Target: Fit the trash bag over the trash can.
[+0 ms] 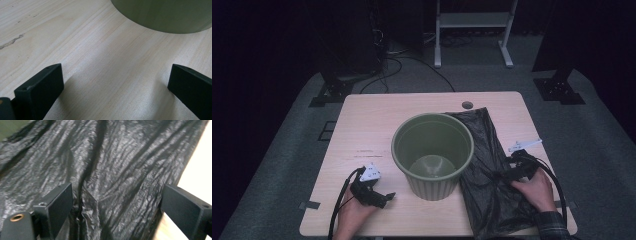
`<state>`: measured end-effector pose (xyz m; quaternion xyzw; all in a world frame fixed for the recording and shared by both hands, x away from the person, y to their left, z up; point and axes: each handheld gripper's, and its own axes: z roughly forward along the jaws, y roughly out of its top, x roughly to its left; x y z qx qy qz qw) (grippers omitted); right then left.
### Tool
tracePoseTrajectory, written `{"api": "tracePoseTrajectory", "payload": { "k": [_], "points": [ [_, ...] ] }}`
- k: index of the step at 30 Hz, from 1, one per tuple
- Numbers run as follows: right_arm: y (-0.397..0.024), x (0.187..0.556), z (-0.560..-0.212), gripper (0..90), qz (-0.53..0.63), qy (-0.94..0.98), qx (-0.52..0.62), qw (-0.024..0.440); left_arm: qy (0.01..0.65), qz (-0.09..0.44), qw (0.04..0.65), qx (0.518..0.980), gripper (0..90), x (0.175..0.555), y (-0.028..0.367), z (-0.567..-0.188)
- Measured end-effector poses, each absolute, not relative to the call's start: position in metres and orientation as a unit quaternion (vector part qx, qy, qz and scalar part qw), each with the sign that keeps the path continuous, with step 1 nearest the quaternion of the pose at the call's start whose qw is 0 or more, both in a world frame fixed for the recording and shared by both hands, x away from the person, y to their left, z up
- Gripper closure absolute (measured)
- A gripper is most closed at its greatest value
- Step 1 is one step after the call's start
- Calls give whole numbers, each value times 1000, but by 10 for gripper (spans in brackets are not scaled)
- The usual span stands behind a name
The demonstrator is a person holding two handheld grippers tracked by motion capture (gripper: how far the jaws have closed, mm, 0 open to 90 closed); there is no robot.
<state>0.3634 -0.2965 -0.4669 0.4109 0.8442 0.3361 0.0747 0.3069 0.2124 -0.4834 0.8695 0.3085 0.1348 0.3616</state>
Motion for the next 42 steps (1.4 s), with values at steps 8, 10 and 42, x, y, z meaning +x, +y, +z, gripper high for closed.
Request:
{"api": "tracePoseTrajectory", "payload": {
  "k": [8, 10, 42],
  "points": [
    [-275, 372, -469, 94, 352, 846, 399, 47, 308, 135, 362, 869, 0, 307, 212, -483],
    [-268, 374, -467, 95, 357, 847, 391, 44, 308, 135, 362, 869, 0, 307, 212, -483],
    [-193, 372, -475, 409, 346, 864, 342, 129, 308, 135, 362, 869, 0, 307, 212, -483]
  ]
}}
